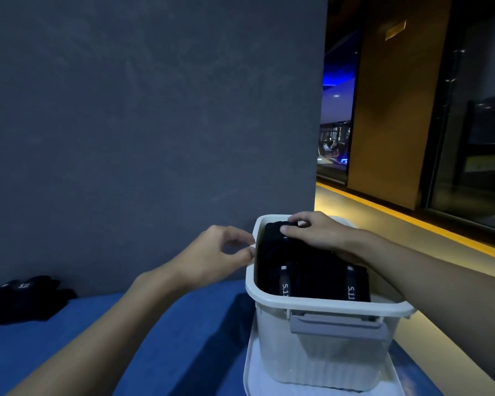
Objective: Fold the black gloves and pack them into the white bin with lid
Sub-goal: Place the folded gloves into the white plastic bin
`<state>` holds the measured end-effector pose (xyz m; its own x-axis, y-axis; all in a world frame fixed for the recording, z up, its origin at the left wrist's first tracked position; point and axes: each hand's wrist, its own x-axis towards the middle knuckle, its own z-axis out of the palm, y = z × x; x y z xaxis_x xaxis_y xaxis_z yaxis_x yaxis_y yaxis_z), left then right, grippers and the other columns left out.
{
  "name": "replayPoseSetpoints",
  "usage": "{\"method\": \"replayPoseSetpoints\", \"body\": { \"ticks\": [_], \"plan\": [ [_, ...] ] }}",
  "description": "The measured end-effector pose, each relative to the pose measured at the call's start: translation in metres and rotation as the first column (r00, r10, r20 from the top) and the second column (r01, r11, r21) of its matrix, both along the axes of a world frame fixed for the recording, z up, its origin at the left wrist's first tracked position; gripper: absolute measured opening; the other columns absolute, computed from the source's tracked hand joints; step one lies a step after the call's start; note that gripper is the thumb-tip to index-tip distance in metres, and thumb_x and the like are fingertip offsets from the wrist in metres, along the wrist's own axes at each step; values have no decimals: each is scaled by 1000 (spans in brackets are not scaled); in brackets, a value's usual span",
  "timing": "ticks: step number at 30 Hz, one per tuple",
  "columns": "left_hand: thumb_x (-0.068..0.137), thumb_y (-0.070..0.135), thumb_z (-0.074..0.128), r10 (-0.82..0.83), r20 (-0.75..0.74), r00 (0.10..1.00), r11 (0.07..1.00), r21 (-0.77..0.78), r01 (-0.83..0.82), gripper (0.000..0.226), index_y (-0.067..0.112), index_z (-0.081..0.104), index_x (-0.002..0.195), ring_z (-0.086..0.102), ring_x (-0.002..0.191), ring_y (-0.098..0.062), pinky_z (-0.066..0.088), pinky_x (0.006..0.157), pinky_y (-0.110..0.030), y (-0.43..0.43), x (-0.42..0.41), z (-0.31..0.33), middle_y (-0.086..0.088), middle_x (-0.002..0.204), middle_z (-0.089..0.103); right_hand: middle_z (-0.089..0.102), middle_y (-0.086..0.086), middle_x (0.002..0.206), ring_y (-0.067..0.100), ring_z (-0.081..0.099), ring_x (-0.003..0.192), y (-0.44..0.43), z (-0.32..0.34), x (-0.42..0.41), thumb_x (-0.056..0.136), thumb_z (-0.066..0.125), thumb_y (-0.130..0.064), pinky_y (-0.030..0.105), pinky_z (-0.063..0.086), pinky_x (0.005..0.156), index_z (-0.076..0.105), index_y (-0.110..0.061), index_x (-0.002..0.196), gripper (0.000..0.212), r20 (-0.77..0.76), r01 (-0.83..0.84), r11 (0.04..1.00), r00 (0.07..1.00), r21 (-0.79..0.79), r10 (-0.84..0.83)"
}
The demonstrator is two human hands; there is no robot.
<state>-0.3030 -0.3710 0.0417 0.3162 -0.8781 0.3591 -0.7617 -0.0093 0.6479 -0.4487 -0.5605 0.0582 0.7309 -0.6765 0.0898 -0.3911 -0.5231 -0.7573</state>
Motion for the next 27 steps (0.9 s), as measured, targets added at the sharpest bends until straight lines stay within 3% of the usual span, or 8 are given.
{"method": "replayPoseSetpoints", "body": {
  "ticks": [2,7,14,17,20,23,25,27],
  "plan": [
    [92,31,66,-7,-15,1000,1000,-3,7,16,29,74,106,62,109,5,48,103,-34,0,0,0,19,108,72,52,-1,127,14,52,114,-2,0,-2,84,70,-49,23,41,91,51,-27,138,61,-26,-43,999,999,-9,43],
    [93,28,66,-20,-42,999,1000,-6,20,16,25,74,107,65,105,4,50,101,-33,0,-2,0,15,106,74,58,-9,124,14,55,116,-9,-7,0,72,74,-62,32,42,107,53,-33,137,74,-163,-91,994,983,-65,79],
    [94,20,66,-28,-33,999,999,-28,27,14,17,74,105,67,100,2,51,94,-21,4,-6,5,9,103,75,53,-2,131,19,43,130,-14,-6,-1,64,71,-72,38,39,110,53,-40,134,79,-151,-73,988,987,-136,52],
    [93,20,66,6,-28,1000,999,-53,-8,12,17,74,102,67,96,3,50,90,-15,12,-6,10,8,100,76,48,2,137,20,37,135,-8,5,-4,50,67,-82,38,38,109,53,-46,130,89,-131,-76,982,990,-173,54],
    [92,21,68,73,-25,997,993,-87,-75,9,21,73,99,67,93,4,48,84,-8,30,1,15,8,99,75,50,-2,137,18,39,135,5,20,-2,48,67,-81,39,40,110,57,-48,120,80,-42,-117,976,993,-183,111],
    [92,17,68,144,1,990,983,-119,-143,7,22,72,95,65,89,8,45,76,-2,56,10,19,11,95,73,51,0,134,18,41,131,32,29,14,61,70,-71,38,44,106,61,-44,113,60,34,-170,965,983,-202,180],
    [92,14,67,204,7,979,971,-125,-202,8,20,71,96,64,89,11,43,74,0,77,20,18,11,95,72,58,-4,129,17,45,129,58,29,33,70,70,-64,39,39,111,63,-42,105,42,52,-214,944,971,-253,234],
    [92,15,67,276,-12,961,953,-128,-275,9,17,73,99,64,91,9,44,73,-1,102,32,14,10,97,73,60,-7,126,14,46,129,86,27,54,70,68,-64,39,34,114,64,-42,103,40,57,-284,920,949,-271,310]
  ]
}}
